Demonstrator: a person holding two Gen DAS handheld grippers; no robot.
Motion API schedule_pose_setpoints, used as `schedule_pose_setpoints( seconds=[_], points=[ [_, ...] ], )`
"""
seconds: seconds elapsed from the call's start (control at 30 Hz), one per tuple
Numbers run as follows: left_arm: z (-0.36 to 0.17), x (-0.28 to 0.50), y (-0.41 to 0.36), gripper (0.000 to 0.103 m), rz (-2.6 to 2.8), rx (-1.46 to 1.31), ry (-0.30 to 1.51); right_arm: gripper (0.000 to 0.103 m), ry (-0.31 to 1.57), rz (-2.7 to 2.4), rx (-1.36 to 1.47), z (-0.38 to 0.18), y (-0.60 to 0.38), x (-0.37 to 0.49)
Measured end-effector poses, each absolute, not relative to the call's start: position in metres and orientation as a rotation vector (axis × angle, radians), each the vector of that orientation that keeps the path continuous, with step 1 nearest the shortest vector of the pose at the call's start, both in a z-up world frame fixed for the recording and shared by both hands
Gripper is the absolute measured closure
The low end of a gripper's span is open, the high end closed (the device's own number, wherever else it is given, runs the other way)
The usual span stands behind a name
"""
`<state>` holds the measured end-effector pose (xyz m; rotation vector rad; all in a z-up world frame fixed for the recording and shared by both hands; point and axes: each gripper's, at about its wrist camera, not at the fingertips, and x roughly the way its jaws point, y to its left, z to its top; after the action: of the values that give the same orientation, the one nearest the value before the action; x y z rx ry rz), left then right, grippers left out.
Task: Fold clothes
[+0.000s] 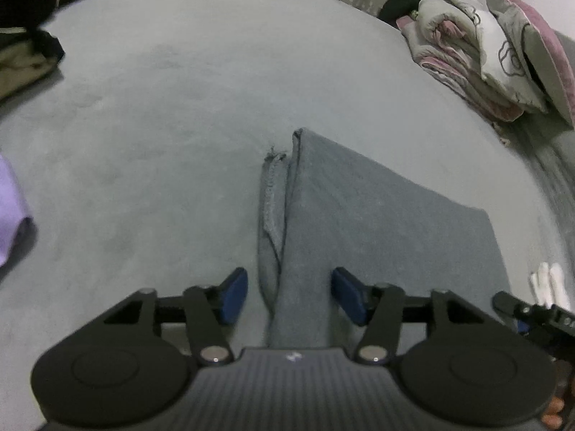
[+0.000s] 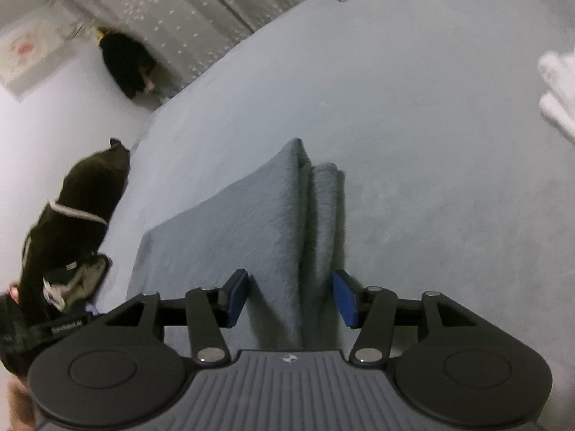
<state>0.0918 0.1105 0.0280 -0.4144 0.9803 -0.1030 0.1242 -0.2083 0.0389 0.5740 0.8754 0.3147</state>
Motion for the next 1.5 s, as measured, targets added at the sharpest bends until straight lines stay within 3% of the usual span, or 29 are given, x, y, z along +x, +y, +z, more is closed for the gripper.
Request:
schedule_pose_setpoints(
  seconds=[0.33,0.4,0.5,0.83,0.87,0.93,1.0,1.23,1.5],
  points=[
    [0.018,0.108,0.103,0.049,-0.128,-0.415,0.938,0.050,0.844,0.308,0.580,0.031,-0.202,0.137],
    [0.018,0.109,0.100,0.054,-0.130,-0.400,0.927,0.057,0.837,0.305,0.573,0.030,-0.201,0.138],
    [0.019,0.110,0.101,0.064,-0.142,-0.418,0.923,0.057,0.828,0.303,0.568,0.030,-0.200,0.141],
    [0.014,0.118,0.107,0.060,-0.154,-0.475,0.914,0.057,0.803,0.296,0.530,0.031,-0.191,0.145],
    [0.014,0.117,0.107,0.061,-0.154,-0.470,0.911,0.058,0.794,0.293,0.504,0.033,-0.188,0.145],
    [0.015,0.116,0.106,0.077,-0.154,-0.460,0.904,0.072,0.761,0.285,0.421,0.039,-0.179,0.143],
    [0.018,0.113,0.105,0.080,-0.156,-0.450,0.892,0.083,0.703,0.276,0.284,0.049,-0.163,0.137],
    [0.028,0.107,0.097,0.082,-0.142,-0.390,0.862,0.084,0.588,0.271,-0.020,0.066,-0.117,0.112],
    [0.050,0.098,0.086,0.082,-0.157,-0.336,0.801,0.085,0.610,0.275,0.106,0.062,-0.135,0.115]
  ],
)
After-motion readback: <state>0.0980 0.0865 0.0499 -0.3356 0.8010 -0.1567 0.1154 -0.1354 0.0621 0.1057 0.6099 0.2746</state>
